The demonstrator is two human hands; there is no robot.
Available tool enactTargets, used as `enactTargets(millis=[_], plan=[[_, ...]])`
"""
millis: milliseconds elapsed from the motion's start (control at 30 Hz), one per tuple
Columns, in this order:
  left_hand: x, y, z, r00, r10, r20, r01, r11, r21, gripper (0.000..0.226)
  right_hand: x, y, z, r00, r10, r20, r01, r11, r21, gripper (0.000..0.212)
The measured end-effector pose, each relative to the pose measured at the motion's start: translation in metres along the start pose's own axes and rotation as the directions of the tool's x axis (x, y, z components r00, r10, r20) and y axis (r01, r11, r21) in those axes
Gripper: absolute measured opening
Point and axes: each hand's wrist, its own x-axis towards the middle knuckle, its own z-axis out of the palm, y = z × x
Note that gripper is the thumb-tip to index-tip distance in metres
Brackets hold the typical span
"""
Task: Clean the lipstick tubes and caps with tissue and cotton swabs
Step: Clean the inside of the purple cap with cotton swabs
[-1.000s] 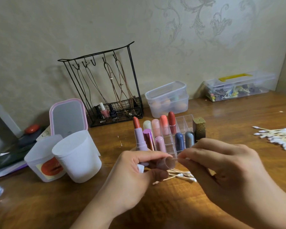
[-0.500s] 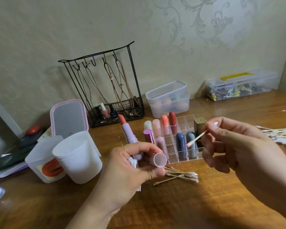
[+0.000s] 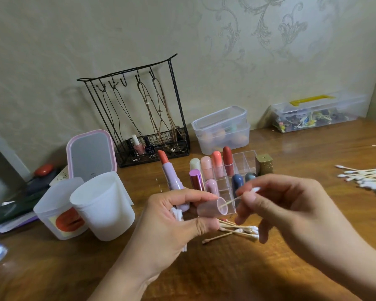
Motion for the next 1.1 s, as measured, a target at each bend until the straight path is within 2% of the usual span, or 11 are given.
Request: enactTargets(millis=[67,133,300,400,533,667,733,800,967,1033,1100], plan=[[0.0,-0.001,0.0,1.0,-0.014,0.005,0.014,1.0,0.004,0.035,-0.002,0.006,0.0,0.974,-0.215,0.073,0.223,0.84,-0.495,0.01],[-0.001,-0.002,0.002,1.0,-0.021,-0.002,0.021,1.0,0.02,0.035,-0.004,0.004,-0.001,0.946,-0.256,0.199,0.324,0.713,-0.622,0.009],[-0.002,-0.002,0.004,0.999,-0.046,0.02,0.044,0.996,0.083,0.032,-0.004,0.002,-0.005,0.933,-0.291,0.21,0.357,0.692,-0.627,0.009],[-0.001,-0.004,0.003,0.998,-0.059,0.007,0.058,0.989,0.135,0.031,-0.007,-0.002,-0.003,0.938,-0.196,0.287,0.343,0.659,-0.67,0.013],[-0.002,-0.004,0.002,0.999,-0.051,0.005,0.05,0.991,0.126,0.029,-0.001,-0.003,-0.009,0.961,-0.173,0.215,0.268,0.777,-0.569,0.011],[-0.001,-0.006,0.003,0.998,-0.065,0.015,0.062,0.989,0.131,0.028,-0.001,-0.004,-0.009,0.923,-0.071,0.378,0.3,0.749,-0.591,0.016],[-0.001,-0.005,0.004,0.999,-0.047,0.02,0.044,0.99,0.136,0.026,0.0,-0.007,-0.013,0.946,-0.084,0.313,0.25,0.804,-0.54,0.014],[-0.001,-0.005,0.003,1.0,-0.015,-0.019,0.017,0.991,0.133,0.025,0.003,-0.004,-0.017,0.967,-0.147,0.21,0.244,0.778,-0.578,0.013],[0.0,-0.005,-0.001,0.996,0.018,-0.087,-0.01,0.996,0.088,0.025,0.005,-0.012,-0.022,0.93,-0.024,0.367,0.252,0.77,-0.587,0.014],[0.0,-0.005,0.0,0.997,0.02,-0.071,-0.015,0.997,0.079,0.026,0.005,-0.015,-0.024,0.941,-0.021,0.338,0.185,0.869,-0.459,0.013],[0.0,-0.005,-0.001,0.998,0.025,-0.063,-0.019,0.996,0.088,0.026,0.007,-0.01,-0.028,0.968,-0.054,0.244,0.159,0.887,-0.434,0.012]])
